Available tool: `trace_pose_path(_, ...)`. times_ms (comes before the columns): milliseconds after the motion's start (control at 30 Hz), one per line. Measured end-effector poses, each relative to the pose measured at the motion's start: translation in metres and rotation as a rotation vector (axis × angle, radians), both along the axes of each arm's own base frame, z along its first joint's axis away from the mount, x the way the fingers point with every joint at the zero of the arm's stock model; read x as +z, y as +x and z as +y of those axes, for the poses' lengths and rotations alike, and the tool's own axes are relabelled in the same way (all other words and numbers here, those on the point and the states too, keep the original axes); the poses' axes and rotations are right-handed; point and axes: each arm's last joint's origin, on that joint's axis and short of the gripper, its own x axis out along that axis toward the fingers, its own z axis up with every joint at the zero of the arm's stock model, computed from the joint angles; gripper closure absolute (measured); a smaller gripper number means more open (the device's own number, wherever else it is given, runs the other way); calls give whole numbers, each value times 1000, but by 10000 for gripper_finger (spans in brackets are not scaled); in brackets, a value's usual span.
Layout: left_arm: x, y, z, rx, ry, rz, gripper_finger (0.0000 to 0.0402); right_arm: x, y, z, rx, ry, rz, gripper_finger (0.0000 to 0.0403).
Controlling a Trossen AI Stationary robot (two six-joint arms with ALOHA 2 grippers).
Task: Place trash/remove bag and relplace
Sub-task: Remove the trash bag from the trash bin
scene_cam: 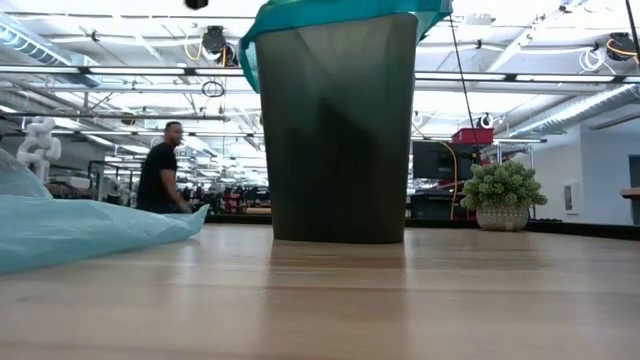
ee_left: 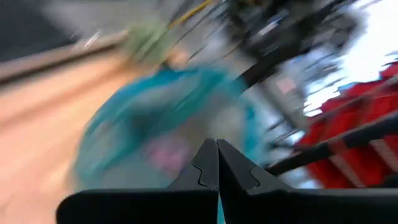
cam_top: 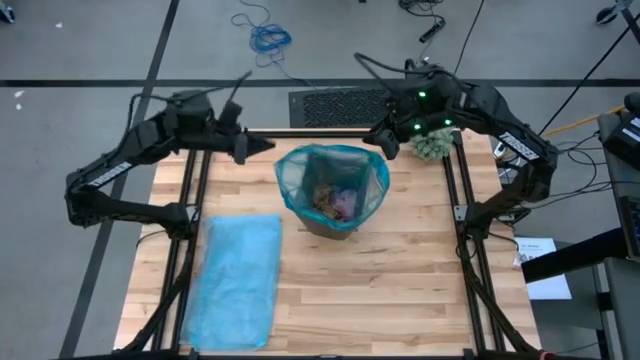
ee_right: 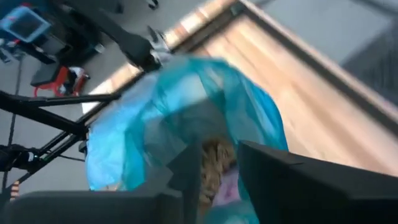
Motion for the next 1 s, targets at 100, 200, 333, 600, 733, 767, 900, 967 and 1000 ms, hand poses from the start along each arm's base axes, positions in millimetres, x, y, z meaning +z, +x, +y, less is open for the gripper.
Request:
trace_pose_path(100,-17,-11,-4,49,-71,205,401,-14,-1,-9,-48,74,121,260)
trace_pose_path(200,-25,-18,-6,67,-103,317,401,-24,-8,-18,-76,122,223,231)
trace_pose_path(333,-23,-15,-7,57,-82,279,401,-27,-13,-30,8,213,212,224)
trace_pose_path(600,-20,-14,-6,46,-55,250,401,-41,-19,-48,54,254,298,285)
trace_pose_path(733,-20,-14,-6,44,-52,250,401,-51,-10,-55,70,274,329,307)
trace_pose_path(767,-20,-14,-6,44,-52,251,402,-53,-7,-56,74,282,334,307)
trace_pose_path(900,-20,-14,-6,45,-53,252,402,-61,2,-61,114,320,336,298)
trace_pose_path(967,-20,-14,-6,45,-53,252,402,-65,6,-62,143,328,337,295)
trace_pose_path(1000,-20,-14,-6,45,-54,252,402,-66,7,-62,150,328,336,297)
